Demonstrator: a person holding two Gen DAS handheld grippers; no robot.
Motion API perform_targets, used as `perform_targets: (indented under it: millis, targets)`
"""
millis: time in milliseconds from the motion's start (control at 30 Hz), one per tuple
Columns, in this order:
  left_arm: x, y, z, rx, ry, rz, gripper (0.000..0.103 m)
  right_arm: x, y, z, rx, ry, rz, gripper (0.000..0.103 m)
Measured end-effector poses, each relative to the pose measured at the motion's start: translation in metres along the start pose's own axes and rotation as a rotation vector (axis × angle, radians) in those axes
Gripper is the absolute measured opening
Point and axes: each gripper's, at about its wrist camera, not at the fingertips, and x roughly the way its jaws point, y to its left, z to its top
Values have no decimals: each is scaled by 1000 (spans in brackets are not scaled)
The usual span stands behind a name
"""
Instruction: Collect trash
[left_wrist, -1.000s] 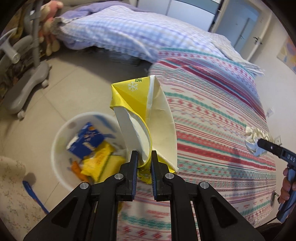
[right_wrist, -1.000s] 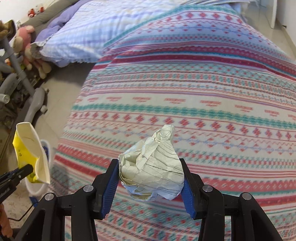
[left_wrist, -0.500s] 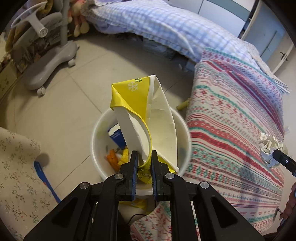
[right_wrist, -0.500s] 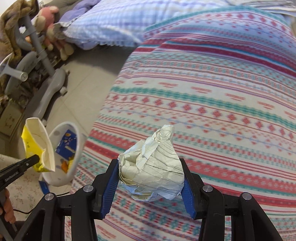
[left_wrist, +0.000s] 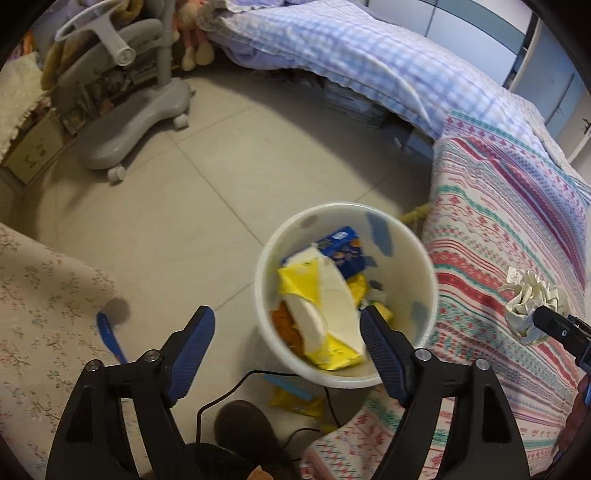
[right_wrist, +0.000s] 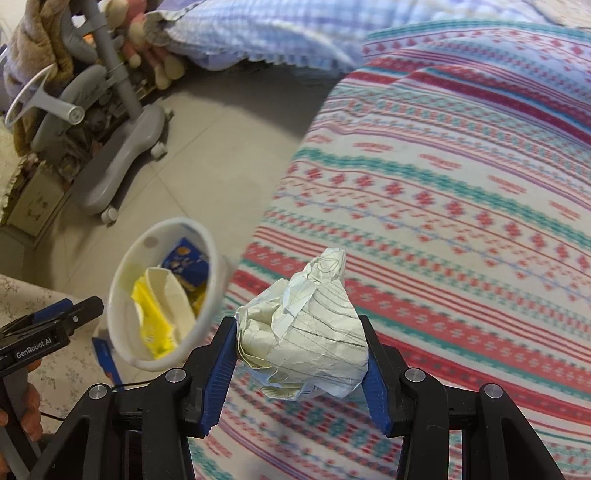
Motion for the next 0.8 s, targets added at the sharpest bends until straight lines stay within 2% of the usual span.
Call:
perform_targets:
  millis: [200,367,500,600,667,800]
  targets:
    - [-6,23,2,-20,-18,42,89,29,37,3,-58,38,34,54]
    - [-13,22,6,-22,-49,38,94,53,61,5,-77,61,71,55]
    - [-12,20,5,-17,-44,47,95,67,73,11,-63,56,99,56]
    - [-14,19,5,-7,-48,32,102,74,78,14,-53,49,135,62]
    - [-18,16,4,-2,-60,26,103,74,79,15,-36,42,155,74]
    - [-20,5,-3,19,-57,16,103,58,71,16,-12,19,124,76]
